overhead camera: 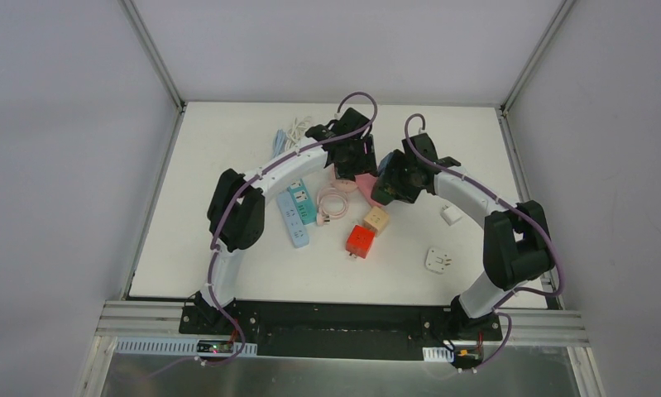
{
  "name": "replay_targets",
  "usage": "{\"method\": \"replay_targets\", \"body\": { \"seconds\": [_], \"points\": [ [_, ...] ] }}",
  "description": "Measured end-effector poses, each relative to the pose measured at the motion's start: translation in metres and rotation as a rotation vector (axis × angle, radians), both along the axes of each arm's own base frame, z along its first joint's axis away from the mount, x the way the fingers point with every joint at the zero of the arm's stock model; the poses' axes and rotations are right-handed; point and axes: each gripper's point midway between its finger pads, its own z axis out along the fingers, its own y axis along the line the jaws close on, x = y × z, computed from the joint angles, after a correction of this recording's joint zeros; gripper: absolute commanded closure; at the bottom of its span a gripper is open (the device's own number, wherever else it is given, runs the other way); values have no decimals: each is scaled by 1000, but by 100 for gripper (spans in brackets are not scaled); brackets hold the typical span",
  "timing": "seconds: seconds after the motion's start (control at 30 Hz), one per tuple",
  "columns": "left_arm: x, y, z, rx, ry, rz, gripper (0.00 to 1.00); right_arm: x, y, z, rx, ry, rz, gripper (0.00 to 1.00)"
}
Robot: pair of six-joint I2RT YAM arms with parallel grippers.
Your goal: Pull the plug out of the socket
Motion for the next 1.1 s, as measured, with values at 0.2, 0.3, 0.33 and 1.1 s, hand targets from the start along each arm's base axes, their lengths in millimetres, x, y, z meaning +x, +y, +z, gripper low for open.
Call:
{"method": "replay_targets", "body": {
  "seconds": [0.2, 0.3, 0.33, 1.1],
  "points": [
    [8, 12, -19, 48, -22, 80, 50, 3, -2, 0, -13, -19, 4, 39],
    [10, 11, -19, 40, -24, 91, 53, 3, -2, 0, -21, -24, 17, 51],
    [11, 10, -18, 33, -25, 95, 53, 3, -2, 0, -23, -25, 21, 53],
    [8, 4, -64, 116, -2, 162, 74, 1, 2, 1, -5, -32, 51, 100]
  ]
}}
